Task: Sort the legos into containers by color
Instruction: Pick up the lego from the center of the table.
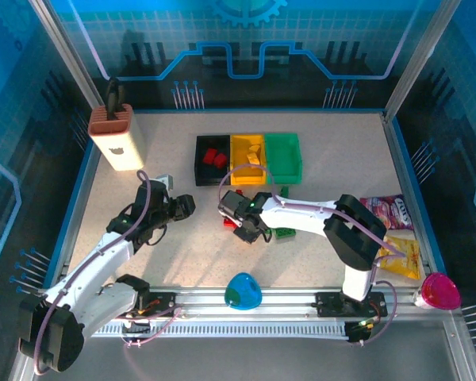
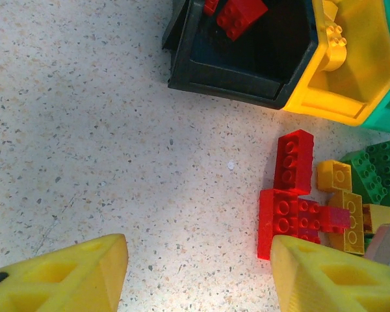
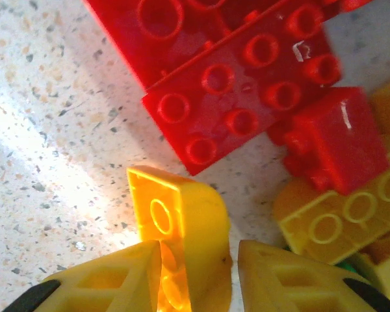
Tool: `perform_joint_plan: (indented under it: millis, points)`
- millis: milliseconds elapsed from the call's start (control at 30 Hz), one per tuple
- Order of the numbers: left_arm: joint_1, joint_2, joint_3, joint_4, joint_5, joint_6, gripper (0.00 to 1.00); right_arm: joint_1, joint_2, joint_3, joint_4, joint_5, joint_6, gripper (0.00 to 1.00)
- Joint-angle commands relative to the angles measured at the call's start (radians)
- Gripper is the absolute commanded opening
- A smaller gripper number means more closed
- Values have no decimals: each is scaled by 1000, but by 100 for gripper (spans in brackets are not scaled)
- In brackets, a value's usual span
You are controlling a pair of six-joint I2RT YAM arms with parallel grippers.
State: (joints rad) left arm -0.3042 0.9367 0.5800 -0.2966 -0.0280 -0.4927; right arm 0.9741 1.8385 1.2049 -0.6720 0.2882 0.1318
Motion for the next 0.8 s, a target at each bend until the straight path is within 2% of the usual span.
perform_joint_plan:
  millis: [0, 133, 400, 767]
  points:
    - [-7, -7, -6, 18, 23, -4, 60, 12, 57, -7, -30, -57, 18, 37]
    - [-7, -16, -8, 13, 20, -3, 60, 16, 66, 7, -36, -62, 25, 35]
    - [-7, -15, -3, 16, 13, 0, 60, 16, -20, -4, -29, -33, 37, 22]
    - [-7, -9, -5, 20, 19, 1, 60, -78, -180, 46, -8, -64, 19, 22]
